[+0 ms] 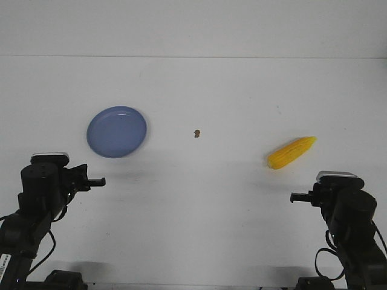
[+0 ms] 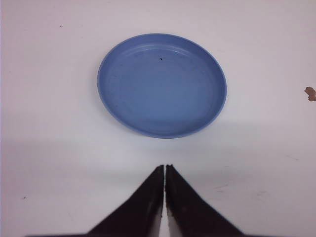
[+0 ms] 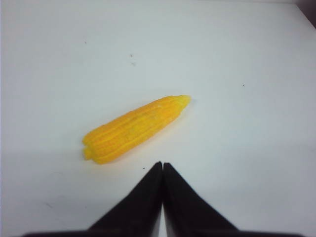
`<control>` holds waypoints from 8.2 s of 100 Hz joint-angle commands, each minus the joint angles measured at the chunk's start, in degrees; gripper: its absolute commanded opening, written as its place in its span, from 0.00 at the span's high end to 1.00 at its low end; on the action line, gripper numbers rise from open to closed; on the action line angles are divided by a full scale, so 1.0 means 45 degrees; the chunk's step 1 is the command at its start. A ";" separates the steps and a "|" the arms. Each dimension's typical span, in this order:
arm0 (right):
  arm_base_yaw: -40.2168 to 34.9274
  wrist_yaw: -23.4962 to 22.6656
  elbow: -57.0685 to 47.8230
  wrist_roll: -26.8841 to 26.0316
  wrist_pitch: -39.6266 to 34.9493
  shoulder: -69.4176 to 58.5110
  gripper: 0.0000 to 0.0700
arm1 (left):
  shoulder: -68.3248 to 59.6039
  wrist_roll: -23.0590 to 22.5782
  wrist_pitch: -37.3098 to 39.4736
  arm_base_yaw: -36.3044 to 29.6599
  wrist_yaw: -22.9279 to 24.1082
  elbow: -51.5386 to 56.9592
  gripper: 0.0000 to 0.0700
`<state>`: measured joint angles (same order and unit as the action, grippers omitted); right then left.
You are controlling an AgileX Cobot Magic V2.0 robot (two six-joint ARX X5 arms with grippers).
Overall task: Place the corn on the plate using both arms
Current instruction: 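Reach the left gripper forward to the rim of the blue plate, then push the blue plate with the left gripper toward the robot's center, then withdraw the left gripper from the plate toward the robot, then lower the right gripper over the yellow corn and grasp it, then carry the corn with the right gripper over the blue plate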
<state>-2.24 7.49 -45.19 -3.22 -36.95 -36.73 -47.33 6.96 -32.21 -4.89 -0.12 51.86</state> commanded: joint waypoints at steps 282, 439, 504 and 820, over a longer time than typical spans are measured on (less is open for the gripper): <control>-0.0010 0.0005 -0.0214 0.0000 0.0107 -0.0015 0.19 | -1.0593 0.1365 0.0544 0.2118 -0.5712 0.5727 0.99; -0.0010 0.0005 -0.0214 0.0000 0.0165 -0.0015 0.19 | -0.9204 0.3283 0.3541 -0.5105 -0.5537 0.0175 0.99; -0.0010 0.0005 -0.0214 0.0005 0.0160 -0.0015 0.19 | -0.9369 0.3245 0.3570 -0.5372 -0.5294 0.0175 0.31; -0.2453 -0.2657 -0.3468 -0.3915 0.1923 -1.0156 0.69 | -0.3871 -0.2074 0.3128 -0.0704 -0.0248 0.0180 0.22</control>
<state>-10.11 -3.33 -59.81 -22.26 -27.64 -83.50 -64.14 -2.04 -18.44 -8.10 -1.37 52.31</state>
